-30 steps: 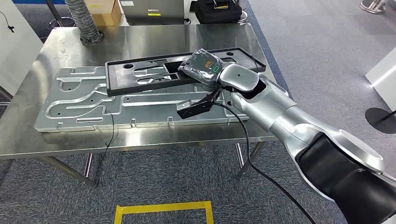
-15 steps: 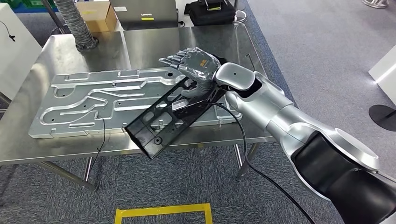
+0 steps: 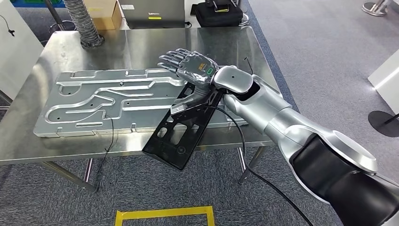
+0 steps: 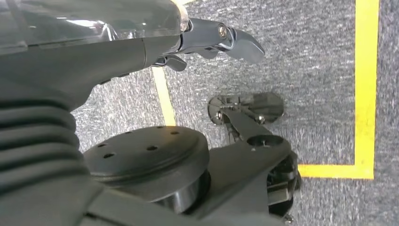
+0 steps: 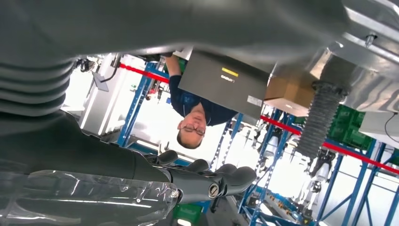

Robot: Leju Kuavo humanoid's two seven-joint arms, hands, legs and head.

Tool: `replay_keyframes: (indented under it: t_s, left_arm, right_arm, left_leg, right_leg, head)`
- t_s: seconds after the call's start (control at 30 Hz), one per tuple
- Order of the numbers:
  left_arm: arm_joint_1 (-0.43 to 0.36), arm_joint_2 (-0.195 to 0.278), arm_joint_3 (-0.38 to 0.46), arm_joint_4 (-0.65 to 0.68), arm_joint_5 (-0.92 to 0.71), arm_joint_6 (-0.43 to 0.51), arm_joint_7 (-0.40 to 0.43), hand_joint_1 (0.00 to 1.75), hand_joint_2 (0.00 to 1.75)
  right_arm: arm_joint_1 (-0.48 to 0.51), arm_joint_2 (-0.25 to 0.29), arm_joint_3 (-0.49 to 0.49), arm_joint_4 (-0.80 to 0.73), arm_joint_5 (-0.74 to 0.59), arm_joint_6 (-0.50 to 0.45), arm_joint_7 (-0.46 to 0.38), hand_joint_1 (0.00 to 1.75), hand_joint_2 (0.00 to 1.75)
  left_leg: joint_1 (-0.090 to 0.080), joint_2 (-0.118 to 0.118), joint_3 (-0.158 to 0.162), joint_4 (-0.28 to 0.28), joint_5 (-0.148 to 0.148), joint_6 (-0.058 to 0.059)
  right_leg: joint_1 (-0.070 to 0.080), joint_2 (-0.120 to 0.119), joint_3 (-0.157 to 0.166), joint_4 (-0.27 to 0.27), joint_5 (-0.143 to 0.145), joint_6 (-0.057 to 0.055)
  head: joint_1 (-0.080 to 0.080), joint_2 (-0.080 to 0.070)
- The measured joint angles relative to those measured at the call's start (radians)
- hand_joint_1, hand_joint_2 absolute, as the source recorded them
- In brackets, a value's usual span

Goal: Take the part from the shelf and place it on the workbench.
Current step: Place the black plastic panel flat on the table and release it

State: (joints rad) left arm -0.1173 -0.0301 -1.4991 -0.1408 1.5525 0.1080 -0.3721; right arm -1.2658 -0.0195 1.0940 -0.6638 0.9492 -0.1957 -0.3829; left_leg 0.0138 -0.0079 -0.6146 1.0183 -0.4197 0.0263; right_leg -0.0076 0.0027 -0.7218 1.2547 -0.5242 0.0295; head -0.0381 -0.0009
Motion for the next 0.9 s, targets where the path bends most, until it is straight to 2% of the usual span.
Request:
replay_keyframes:
  t_s: [0.07,0.1,0.13,0.23,0.3,0.33,0.4,0.43,0.47,0.5,0.57,0.6,0.67,0.73,0.8,0.83,0.9]
  left_arm:
    - [0.001,0.0,0.002,0.0,0.0,-0.002,-0.002,0.0,0.0]
    - [0.001,0.0,0.002,0.0,0.001,-0.003,-0.003,0.0,0.0]
    - [0.001,0.0,0.003,0.0,0.001,-0.004,-0.003,0.0,0.0]
    - [0.005,0.0,0.005,0.0,0.002,-0.006,-0.005,0.0,0.0]
    - [0.006,0.001,0.007,0.0,0.002,-0.007,-0.005,0.0,0.0]
    - [0.007,0.001,0.008,0.0,0.002,-0.008,-0.005,0.0,0.0]
    - [0.008,0.002,0.009,0.0,0.002,-0.012,-0.005,0.0,0.0]
    - [0.008,0.002,0.009,0.0,0.002,-0.014,-0.005,0.0,0.0]
    - [0.009,0.002,0.009,0.0,0.002,-0.016,-0.005,0.0,0.0]
    - [0.01,0.002,0.009,0.0,0.002,-0.018,-0.005,0.0,0.0]
    - [0.012,0.003,0.009,0.0,0.002,-0.02,-0.007,0.0,0.0]
    - [0.012,0.004,0.009,0.0,0.002,-0.02,-0.008,0.0,0.0]
    - [0.013,0.004,0.009,0.0,0.002,-0.021,-0.01,0.0,0.0]
    - [0.014,0.004,0.009,0.0,0.002,-0.02,-0.012,0.0,0.0]
    - [0.014,0.005,0.009,0.0,0.002,-0.02,-0.012,0.0,0.0]
    - [0.014,0.005,0.009,0.0,0.002,-0.02,-0.013,0.0,0.0]
    - [0.014,0.004,0.009,0.0,0.002,-0.021,-0.013,0.0,0.0]
  right_arm:
    - [-0.003,0.0,0.0,0.004,-0.006,0.0,-0.001,0.0,0.0]
    - [-0.004,0.0,-0.001,0.006,-0.011,-0.001,-0.003,0.0,0.0]
    - [-0.006,0.0,-0.001,0.008,-0.017,-0.001,-0.006,0.0,0.0]
    - [-0.01,-0.004,-0.008,0.014,-0.033,0.0,-0.015,0.0,0.0]
    - [-0.021,-0.01,-0.015,0.015,-0.037,0.002,-0.018,0.0,0.0]
    - [-0.03,-0.012,-0.017,0.014,-0.036,0.004,-0.018,0.0,0.0]
    - [-0.046,-0.024,-0.018,0.006,-0.032,0.018,-0.016,0.0,0.0]
    - [-0.052,-0.034,-0.018,-0.004,-0.029,0.032,-0.013,0.0,0.0]
    - [-0.058,-0.046,-0.019,-0.018,-0.027,0.051,-0.009,0.0,0.0]
    - [-0.067,-0.06,-0.02,-0.038,-0.025,0.076,-0.004,0.0,0.0]
    - [-0.093,-0.091,-0.023,-0.087,-0.022,0.129,0.007,0.0,0.0]
    - [-0.11,-0.108,-0.023,-0.114,-0.021,0.154,0.012,0.0,0.0]
    - [-0.138,-0.138,-0.024,-0.161,-0.02,0.189,0.02,0.0,0.0]
    - [-0.159,-0.173,-0.025,-0.213,-0.028,0.22,0.034,0.0,0.0]
    - [-0.181,-0.216,-0.026,-0.276,-0.044,0.252,0.049,0.0,0.0]
    - [-0.192,-0.233,-0.027,-0.303,-0.05,0.263,0.053,0.0,0.0]
    - [-0.207,-0.264,-0.028,-0.344,-0.056,0.275,0.057,0.0,0.0]
  left_leg:
    - [-0.001,-0.001,0.003,0.0,-0.002,-0.003]
    - [-0.003,-0.002,0.003,0.001,-0.003,-0.007]
    - [-0.004,-0.001,0.003,0.001,-0.004,-0.011]
    - [-0.003,0.0,0.002,0.0,-0.006,-0.026]
    - [-0.003,0.001,-0.012,0.036,-0.033,-0.035]
    - [-0.002,0.002,-0.033,0.084,-0.06,-0.039]
    - [-0.001,0.002,-0.092,0.215,-0.12,-0.044]
    - [0.0,0.002,-0.117,0.264,-0.134,-0.046]
    - [0.0,0.002,-0.127,0.281,-0.129,-0.047]
    - [0.001,0.003,-0.118,0.261,-0.106,-0.047]
    - [0.003,0.003,-0.062,0.136,-0.036,-0.045]
    - [0.002,0.002,-0.033,0.075,-0.016,-0.043]
    - [0.0,0.001,-0.006,0.019,-0.01,-0.034]
    - [-0.002,0.0,-0.004,0.014,-0.012,-0.022]
    - [-0.001,-0.001,-0.003,0.006,-0.009,-0.01]
    - [0.0,0.0,-0.002,0.003,-0.007,-0.004]
    - [0.0,0.0,0.0,0.002,-0.008,0.002]
  right_leg:
    - [0.003,0.0,0.066,-0.138,0.066,-0.01]
    - [0.006,0.0,0.091,-0.194,0.085,-0.015]
    - [0.01,0.0,0.105,-0.225,0.092,-0.019]
    - [0.011,0.001,0.111,-0.244,0.094,-0.033]
    - [0.005,0.0,0.116,-0.254,0.098,-0.045]
    - [0.003,-0.001,0.119,-0.256,0.099,-0.049]
    - [0.004,0.0,0.119,-0.256,0.098,-0.053]
    - [0.004,0.0,0.12,-0.256,0.097,-0.054]
    - [0.004,0.0,0.121,-0.254,0.095,-0.053]
    - [0.004,0.0,0.122,-0.252,0.093,-0.052]
    - [0.002,0.001,0.123,-0.244,0.086,-0.045]
    - [0.003,0.002,0.121,-0.239,0.082,-0.04]
    - [0.006,0.004,0.116,-0.233,0.078,-0.03]
    - [0.007,0.004,0.115,-0.233,0.077,-0.02]
    - [0.004,0.004,0.103,-0.205,0.053,-0.01]
    - [0.002,0.004,0.086,-0.166,0.027,-0.006]
    - [0.002,0.003,0.028,-0.038,-0.034,0.0]
  head:
    - [0.0,0.0]
    - [0.0,0.0]
    - [0.0,0.0]
    - [0.0,0.0]
    - [0.0,0.0]
    - [0.0,0.0]
    - [0.0,0.0]
    - [0.0,0.0]
    - [0.0,0.0]
    - [0.0,0.0]
    - [0.0,0.0]
    - [0.0,0.0]
    - [0.0,0.0]
    - [0.0,0.0]
    - [0.0,0.0]
    - [0.0,0.0]
    - [0.0,0.0]
